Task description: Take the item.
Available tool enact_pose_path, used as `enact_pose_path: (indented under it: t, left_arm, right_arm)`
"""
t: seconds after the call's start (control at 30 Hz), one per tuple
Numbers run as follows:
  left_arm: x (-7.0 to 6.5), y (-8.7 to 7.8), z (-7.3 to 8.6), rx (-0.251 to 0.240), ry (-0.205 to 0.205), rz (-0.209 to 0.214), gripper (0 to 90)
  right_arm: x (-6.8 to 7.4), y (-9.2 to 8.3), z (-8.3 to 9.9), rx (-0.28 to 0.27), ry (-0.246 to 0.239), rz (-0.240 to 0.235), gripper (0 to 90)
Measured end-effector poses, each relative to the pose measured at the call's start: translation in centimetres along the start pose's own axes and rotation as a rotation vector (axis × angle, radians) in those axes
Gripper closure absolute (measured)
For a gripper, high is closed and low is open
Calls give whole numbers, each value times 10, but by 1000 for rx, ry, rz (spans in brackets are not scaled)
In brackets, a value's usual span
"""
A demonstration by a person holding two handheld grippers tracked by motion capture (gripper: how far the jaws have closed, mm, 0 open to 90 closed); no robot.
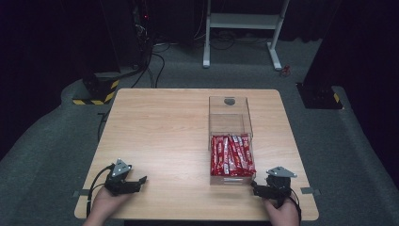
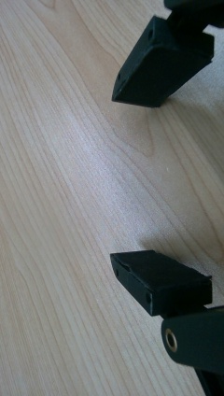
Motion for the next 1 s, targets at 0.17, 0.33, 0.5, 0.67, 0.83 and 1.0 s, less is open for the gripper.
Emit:
enact_pose_path:
  t: [0.17,0.33,0.5,0.67,0.83,1.0]
  left_arm:
    - [0,0,0,0,0,0,193]
    - [0,0,0,0,0,0,193]
    - [0,0,0,0,0,0,193]
    - [0,0,0,-1,-4,-3,194]
    - [2,0,0,-1,-20,-21,190]
    - [3,0,0,-2,-29,-29,189]
  right_arm:
    - [0,0,0,0,0,0,89]
    - [0,0,0,0,-1,0,89]
    - [0,0,0,0,-2,-2,89]
    - [0,0,0,0,-3,-2,89]
    - [0,0,0,-3,-5,-2,90]
    - [0,0,0,-3,-5,-2,90]
Point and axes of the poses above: each handheld gripper's, and its own axes: y roughly forward along the jaws, z roughly out of its underside, x roughly to its left, the point moved 5 cm from there along y, roughly forward along the jaws, and after that the axes turned 2 degrees about x, right-handed, at the moved point
